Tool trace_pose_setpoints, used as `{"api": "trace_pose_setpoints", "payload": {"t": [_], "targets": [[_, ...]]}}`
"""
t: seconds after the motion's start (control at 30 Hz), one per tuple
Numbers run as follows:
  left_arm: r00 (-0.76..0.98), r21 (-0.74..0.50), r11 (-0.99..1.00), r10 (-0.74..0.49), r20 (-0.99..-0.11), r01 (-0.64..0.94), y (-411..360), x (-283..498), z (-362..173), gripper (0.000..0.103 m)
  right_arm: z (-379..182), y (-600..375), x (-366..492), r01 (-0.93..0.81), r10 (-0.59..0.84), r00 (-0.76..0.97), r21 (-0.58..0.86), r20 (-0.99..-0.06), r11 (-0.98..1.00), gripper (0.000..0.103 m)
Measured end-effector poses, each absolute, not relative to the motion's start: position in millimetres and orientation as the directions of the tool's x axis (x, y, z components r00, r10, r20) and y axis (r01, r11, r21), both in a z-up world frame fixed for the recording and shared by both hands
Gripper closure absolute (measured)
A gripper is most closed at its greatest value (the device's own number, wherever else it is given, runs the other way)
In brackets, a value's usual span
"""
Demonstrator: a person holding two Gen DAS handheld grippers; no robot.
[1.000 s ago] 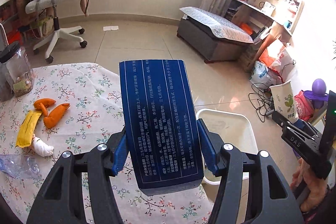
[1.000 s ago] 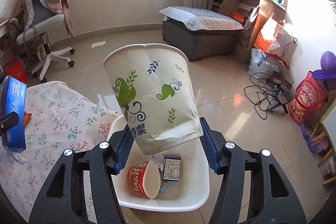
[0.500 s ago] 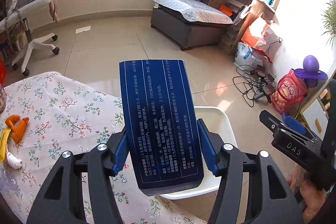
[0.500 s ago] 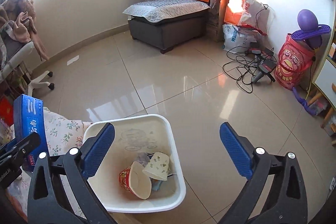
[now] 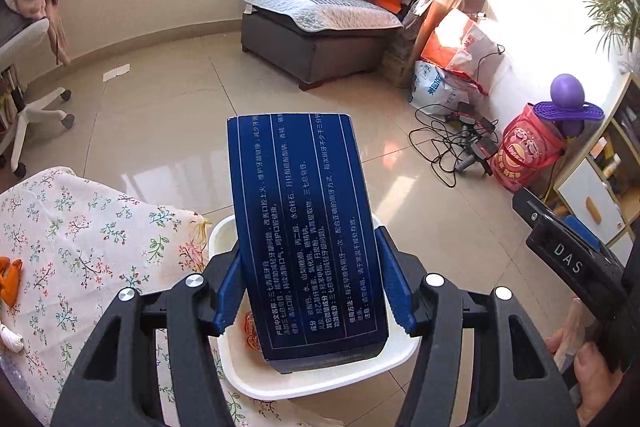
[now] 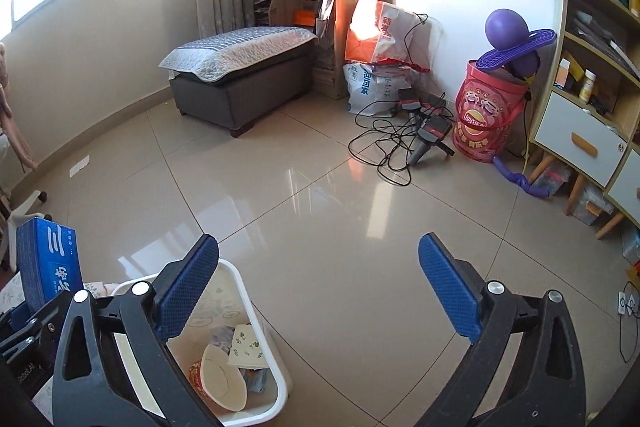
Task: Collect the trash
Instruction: 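Open the left tool to drop the blue box into the bin, then move both open tools back over the table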
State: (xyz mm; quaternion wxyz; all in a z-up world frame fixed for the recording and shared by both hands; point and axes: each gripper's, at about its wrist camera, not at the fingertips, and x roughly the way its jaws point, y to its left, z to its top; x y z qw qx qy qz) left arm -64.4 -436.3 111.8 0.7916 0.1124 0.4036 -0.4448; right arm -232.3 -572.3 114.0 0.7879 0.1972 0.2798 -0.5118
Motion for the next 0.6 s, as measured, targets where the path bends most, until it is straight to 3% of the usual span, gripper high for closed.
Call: {"api": "trace_pose_setpoints", "payload": {"t": [0.17,0.23,0.43,0.6], "targets": [[0.23,-0.208,0.563,-0.607,-0.76,0.8,-444,-67,106,0.043,114,-574,-233,0.924,-0.708,0.301,0.01,-0.639,0.383,0.007],[0.219,-0.222,0.57,-0.604,-0.766,0.791,-441,-65,105,0.038,114,-573,-233,0.925,-0.713,0.296,0.005,-0.636,0.379,0.007],[0.261,-0.21,0.608,-0.593,-0.762,0.766,-426,-62,114,0.026,118,-556,-221,0.906,-0.713,0.323,-0.014,-0.623,0.423,0.007],[0.371,-0.137,0.67,-0.556,-0.744,0.729,-404,-59,128,0.023,125,-528,-203,0.875,-0.703,0.376,-0.019,-0.604,0.484,0.007]]}}
